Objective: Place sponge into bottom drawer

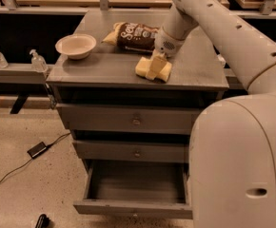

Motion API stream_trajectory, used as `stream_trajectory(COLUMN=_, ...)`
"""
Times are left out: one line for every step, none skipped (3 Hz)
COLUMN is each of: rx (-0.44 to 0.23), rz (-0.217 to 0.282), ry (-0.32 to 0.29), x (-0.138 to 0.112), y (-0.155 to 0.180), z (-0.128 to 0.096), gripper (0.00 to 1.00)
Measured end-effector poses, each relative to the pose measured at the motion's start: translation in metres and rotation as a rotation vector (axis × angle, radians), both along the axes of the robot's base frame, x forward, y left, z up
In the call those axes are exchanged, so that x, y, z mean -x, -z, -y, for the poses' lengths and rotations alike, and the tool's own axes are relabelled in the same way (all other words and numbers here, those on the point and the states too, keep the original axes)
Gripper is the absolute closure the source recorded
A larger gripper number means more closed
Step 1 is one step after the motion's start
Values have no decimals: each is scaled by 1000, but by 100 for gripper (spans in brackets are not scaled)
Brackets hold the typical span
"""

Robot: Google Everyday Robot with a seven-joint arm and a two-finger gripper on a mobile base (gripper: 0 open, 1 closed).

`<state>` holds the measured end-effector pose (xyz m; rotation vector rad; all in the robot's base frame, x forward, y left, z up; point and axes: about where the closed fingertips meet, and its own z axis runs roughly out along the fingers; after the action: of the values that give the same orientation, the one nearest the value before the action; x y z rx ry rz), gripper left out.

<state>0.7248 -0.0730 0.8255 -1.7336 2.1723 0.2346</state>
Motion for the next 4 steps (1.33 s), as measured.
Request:
stream_trajectory(rx=-22, rz=20, ry=-25, x=21, y=-4, z=-1, gripper=100)
stream_trajectory(rx=-164, rz=191, ry=-48, x=76, y=-72, z=-3, gripper=100)
stream_trajectory(rx=-186, rz=266, ry=-32, x=99, y=-99, z=-2, gripper=100)
stream_trajectory(rx=-187, rz=263, ry=-34, x=100, y=-98, z=-2, gripper=100)
